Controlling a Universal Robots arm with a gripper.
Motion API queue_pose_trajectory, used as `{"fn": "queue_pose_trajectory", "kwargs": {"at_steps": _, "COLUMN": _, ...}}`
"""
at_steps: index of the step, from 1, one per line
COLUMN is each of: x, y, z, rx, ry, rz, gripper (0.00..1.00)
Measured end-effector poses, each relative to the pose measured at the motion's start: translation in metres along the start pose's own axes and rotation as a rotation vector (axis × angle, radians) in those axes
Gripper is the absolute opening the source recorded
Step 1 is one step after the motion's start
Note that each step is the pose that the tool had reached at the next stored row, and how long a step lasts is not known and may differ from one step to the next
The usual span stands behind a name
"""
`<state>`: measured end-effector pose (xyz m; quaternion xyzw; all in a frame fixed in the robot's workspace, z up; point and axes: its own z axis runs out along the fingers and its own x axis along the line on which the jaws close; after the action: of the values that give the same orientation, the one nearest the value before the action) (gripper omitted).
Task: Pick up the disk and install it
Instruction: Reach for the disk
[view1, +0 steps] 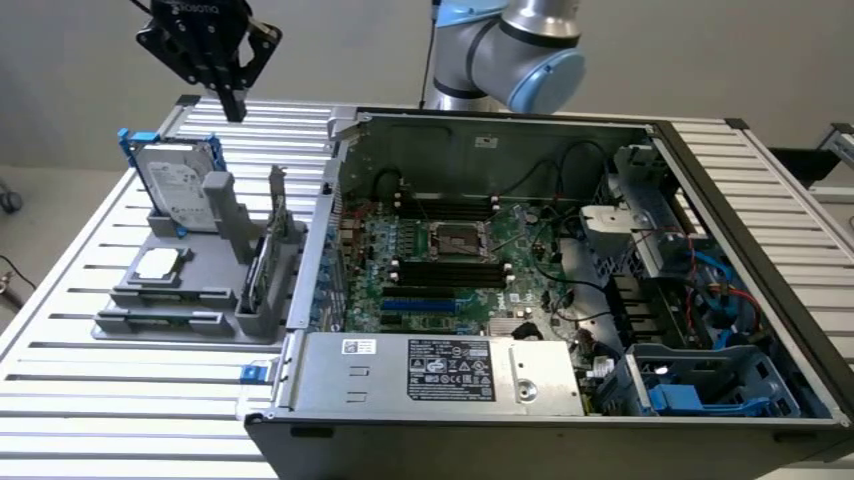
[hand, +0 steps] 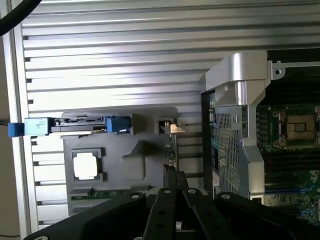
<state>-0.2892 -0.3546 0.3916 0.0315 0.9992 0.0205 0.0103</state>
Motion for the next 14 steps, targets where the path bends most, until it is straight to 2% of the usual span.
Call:
{"fn": "queue_pose_trajectory", "kwargs": {"at_steps": 7, "x": 0.032, "y": 0.0082, "z": 0.0000, "rx": 0.0046, "ry": -0.0001, "rz": 0.000, "gripper": 0.11}}
{"fn": "queue_pose_trajectory", "kwargs": {"at_steps": 14, "x": 0.065, "y": 0.0167, "z": 0.0016, "rx": 0.0053, "ry": 0.0000, "rz": 0.000, "gripper": 0.11}}
